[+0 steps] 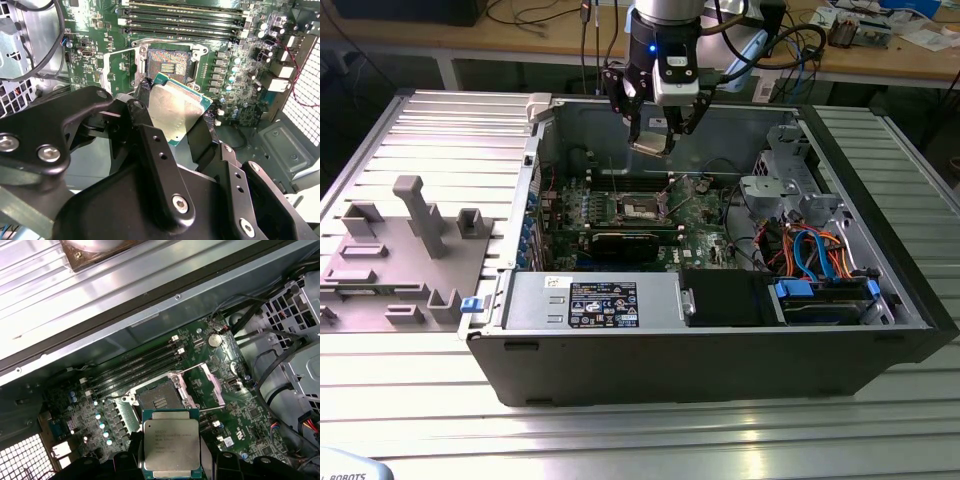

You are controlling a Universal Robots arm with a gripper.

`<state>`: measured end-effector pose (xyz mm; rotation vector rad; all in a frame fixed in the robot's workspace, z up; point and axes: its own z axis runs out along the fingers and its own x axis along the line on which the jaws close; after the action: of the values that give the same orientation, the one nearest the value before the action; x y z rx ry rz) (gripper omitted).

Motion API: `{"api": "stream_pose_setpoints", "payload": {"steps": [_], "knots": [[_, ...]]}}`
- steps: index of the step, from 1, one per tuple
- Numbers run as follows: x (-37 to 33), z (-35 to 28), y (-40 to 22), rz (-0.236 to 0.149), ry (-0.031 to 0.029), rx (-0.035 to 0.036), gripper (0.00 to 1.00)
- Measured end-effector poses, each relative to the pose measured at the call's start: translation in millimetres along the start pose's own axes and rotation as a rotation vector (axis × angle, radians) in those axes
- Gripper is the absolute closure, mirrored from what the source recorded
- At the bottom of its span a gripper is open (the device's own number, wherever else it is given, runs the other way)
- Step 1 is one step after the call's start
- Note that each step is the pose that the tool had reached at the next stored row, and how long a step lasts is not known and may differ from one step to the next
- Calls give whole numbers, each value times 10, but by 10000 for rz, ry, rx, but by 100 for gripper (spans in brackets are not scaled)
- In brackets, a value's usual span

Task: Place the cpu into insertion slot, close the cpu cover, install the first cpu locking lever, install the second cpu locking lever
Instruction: 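Place the cpu into insertion slot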

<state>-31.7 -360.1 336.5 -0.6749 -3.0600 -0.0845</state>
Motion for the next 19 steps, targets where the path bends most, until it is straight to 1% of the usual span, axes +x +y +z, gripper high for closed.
{"api": "stream_pose_setpoints", "payload": {"steps": [19], "knots": [[0, 0, 0, 146, -7, -3, 46]]}}
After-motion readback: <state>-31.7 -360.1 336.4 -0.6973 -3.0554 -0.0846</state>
